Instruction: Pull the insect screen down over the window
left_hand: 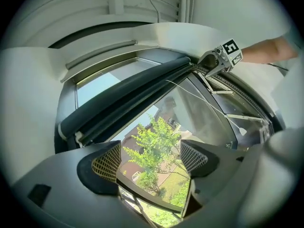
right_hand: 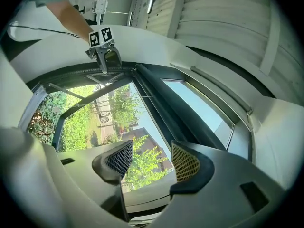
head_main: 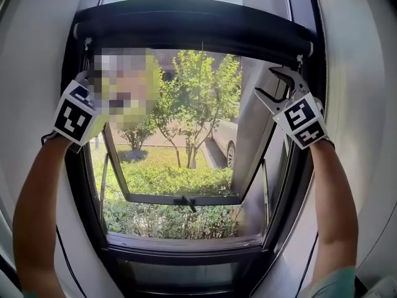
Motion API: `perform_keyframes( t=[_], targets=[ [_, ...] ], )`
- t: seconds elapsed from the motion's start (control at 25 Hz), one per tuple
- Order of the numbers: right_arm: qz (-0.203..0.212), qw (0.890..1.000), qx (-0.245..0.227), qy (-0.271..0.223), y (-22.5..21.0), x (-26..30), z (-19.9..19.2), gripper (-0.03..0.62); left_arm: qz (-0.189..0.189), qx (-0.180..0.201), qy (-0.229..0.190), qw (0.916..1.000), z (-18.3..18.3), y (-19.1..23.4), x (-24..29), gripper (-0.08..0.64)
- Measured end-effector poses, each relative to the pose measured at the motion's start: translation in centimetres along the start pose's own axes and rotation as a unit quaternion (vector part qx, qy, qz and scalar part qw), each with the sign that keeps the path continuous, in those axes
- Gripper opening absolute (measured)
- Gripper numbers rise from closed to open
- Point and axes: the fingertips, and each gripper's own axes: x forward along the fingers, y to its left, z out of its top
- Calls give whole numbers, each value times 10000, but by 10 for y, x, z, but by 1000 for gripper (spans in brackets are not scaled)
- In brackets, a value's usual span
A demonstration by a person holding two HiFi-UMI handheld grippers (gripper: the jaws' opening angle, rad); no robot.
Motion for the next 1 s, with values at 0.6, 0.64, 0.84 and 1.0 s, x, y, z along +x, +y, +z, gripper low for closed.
perform_keyframes(
  t=[0.6, 0.64, 0.84, 1.0],
  targets=[
    [-208, 9981, -554, -171, -36, 29, 14, 230, 367, 607, -83, 9974, 32, 53, 25, 407],
    [-237, 9979, -584, -155, -39, 30, 13, 230, 426, 703, -92, 9966, 35, 58, 27, 407],
    [-399, 9972, -637, 22, -58, 42, -4, 230, 437, 1153, 290, 9919, 34, 68, 46, 410],
    [-350, 9938, -1001, 325, -59, 55, -20, 230, 465, 1553, 630, 9848, 28, 74, 65, 419]
  ],
)
